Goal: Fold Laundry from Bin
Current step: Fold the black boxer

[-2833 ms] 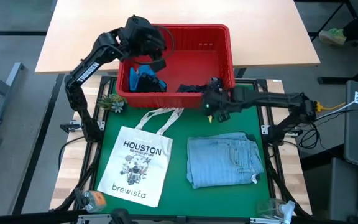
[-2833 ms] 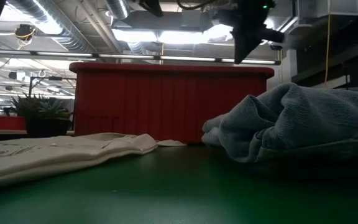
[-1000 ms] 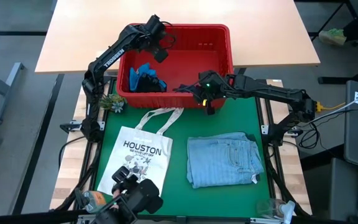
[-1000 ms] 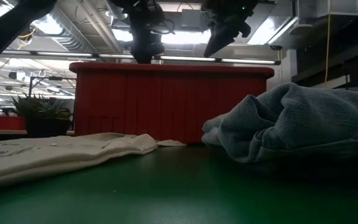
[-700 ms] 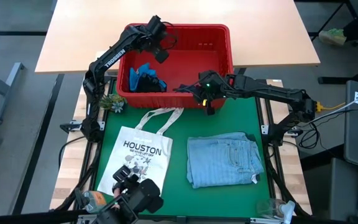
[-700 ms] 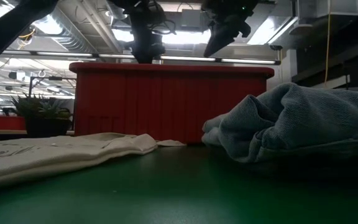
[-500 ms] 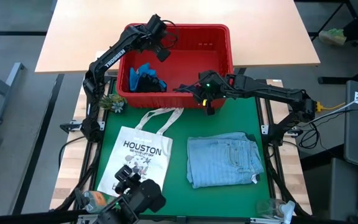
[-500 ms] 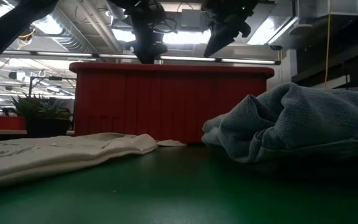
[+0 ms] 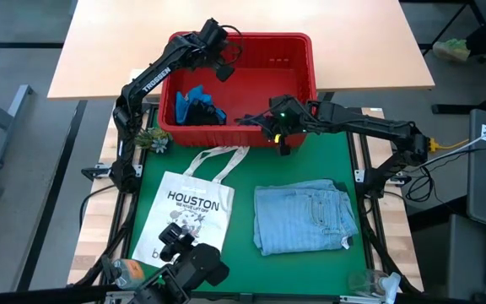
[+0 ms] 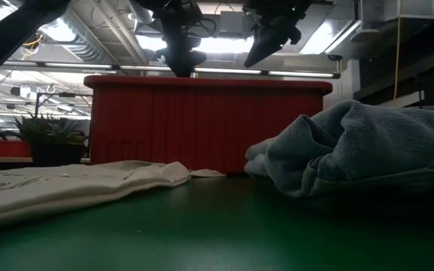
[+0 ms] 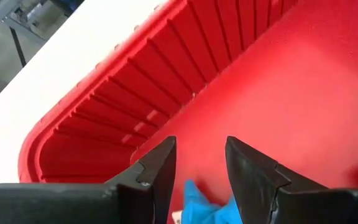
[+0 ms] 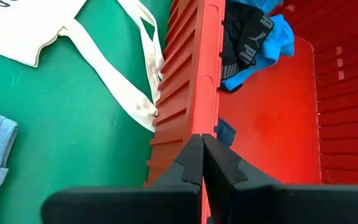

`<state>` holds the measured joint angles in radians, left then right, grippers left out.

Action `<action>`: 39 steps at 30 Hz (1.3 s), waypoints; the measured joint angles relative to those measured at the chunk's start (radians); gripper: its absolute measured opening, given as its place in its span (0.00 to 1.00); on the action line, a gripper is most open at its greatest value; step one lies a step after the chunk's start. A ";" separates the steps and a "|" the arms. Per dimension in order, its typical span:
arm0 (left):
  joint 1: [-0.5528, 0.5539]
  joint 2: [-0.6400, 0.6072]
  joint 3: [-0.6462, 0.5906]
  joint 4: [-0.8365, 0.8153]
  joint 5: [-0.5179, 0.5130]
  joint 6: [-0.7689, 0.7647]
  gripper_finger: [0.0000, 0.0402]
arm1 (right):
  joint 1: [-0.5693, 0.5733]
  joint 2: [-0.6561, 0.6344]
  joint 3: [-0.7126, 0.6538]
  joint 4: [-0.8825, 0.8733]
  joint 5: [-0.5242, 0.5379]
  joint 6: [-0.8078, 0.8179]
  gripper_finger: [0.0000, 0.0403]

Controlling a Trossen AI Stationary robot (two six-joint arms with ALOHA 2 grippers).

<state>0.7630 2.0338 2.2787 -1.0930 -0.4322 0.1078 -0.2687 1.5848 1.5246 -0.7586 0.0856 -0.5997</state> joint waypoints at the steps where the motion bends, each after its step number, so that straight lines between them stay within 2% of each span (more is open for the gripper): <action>1: -0.002 0.000 0.000 0.008 0.001 0.000 0.34 | 0.000 0.000 0.000 0.000 0.000 0.000 0.01; 25: -0.011 0.000 0.000 0.016 0.004 -0.004 0.34 | 0.000 0.000 0.000 0.010 0.010 0.015 0.01; 28: -0.011 0.000 0.000 0.011 0.031 -0.006 0.34 | 0.000 0.000 0.000 0.010 0.017 0.015 0.01; 34: -0.005 0.000 0.000 -0.036 0.054 -0.008 0.34 | 0.000 0.000 0.000 0.010 0.029 0.018 0.01; 39: 0.018 0.008 0.000 -0.086 0.056 -0.077 0.34 | 0.000 0.000 0.000 0.010 0.030 0.019 0.01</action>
<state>0.7805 2.0422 2.2787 -1.1786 -0.3762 0.0309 -0.2687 1.5848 1.5246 -0.7486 0.1154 -0.5808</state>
